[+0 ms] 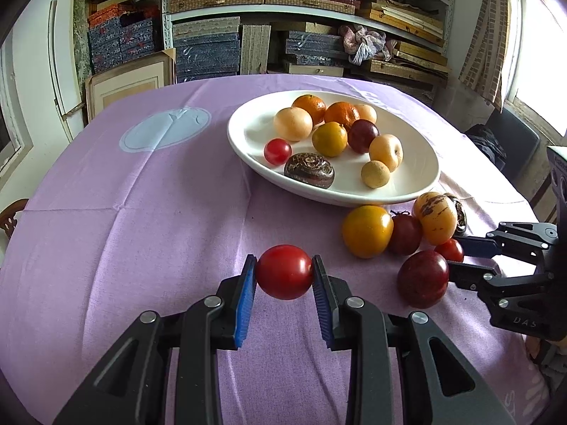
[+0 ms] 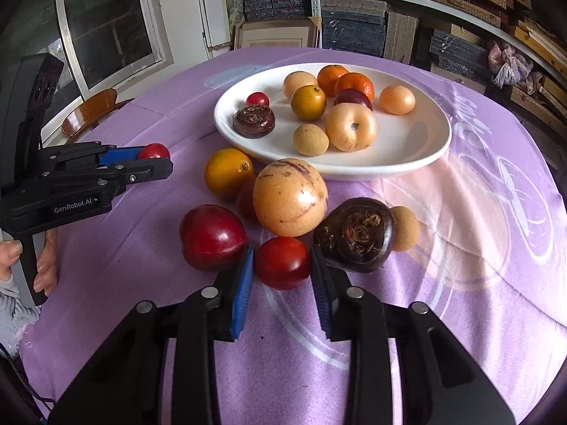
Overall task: Organize fruits
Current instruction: 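Set the cherry tomato on the plate with left gripper while right sets its tomato there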
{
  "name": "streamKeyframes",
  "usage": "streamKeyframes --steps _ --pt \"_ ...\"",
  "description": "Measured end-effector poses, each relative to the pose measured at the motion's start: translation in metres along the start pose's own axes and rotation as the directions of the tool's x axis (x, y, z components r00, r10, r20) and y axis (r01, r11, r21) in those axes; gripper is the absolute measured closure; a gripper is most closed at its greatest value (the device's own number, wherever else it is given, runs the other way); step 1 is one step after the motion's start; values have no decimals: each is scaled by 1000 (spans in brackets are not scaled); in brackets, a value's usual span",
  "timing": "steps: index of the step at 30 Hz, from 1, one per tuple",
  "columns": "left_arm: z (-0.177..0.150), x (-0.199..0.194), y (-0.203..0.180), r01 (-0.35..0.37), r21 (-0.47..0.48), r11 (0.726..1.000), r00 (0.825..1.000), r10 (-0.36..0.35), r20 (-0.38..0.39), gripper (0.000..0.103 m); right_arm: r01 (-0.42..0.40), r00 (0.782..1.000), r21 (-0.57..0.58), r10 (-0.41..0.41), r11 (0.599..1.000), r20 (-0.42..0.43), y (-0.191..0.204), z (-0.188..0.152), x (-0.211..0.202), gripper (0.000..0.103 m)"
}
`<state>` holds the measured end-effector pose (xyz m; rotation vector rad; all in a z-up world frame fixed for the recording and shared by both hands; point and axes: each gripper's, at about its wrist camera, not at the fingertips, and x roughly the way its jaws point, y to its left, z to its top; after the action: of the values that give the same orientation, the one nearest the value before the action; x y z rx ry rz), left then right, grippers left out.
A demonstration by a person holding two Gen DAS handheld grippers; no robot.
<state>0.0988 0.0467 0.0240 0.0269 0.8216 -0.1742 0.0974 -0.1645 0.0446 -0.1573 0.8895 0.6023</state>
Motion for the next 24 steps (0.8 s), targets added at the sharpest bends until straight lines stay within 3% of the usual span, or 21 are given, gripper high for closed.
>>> streamKeyframes --steps 5,11,18,19,20,22,24 --pt "6 -5 4 -17 -15 1000 1000 18 24 72 -17 998 44 15 999 61 -12 -3 -21 72" --pt "59 -12 -4 -50 0 999 994 50 99 72 26 972 121 -54 992 228 -43 38 -65 73" --pt "91 33 -22 -28 -13 1000 998 28 64 71 65 973 149 -95 987 209 -57 73 -20 72" --pt "91 38 -22 -28 -20 999 998 29 57 71 63 974 160 -96 985 206 -61 72 -13 69" --pt "91 42 -20 -28 -31 999 998 30 56 68 60 972 167 -96 984 213 -63 73 -10 50" --pt "89 43 -15 -21 -48 999 998 24 61 50 55 963 181 -101 982 251 -66 67 -19 30" --pt "87 36 -7 -32 -67 997 996 38 80 41 44 949 178 -96 983 301 -65 64 -38 30"
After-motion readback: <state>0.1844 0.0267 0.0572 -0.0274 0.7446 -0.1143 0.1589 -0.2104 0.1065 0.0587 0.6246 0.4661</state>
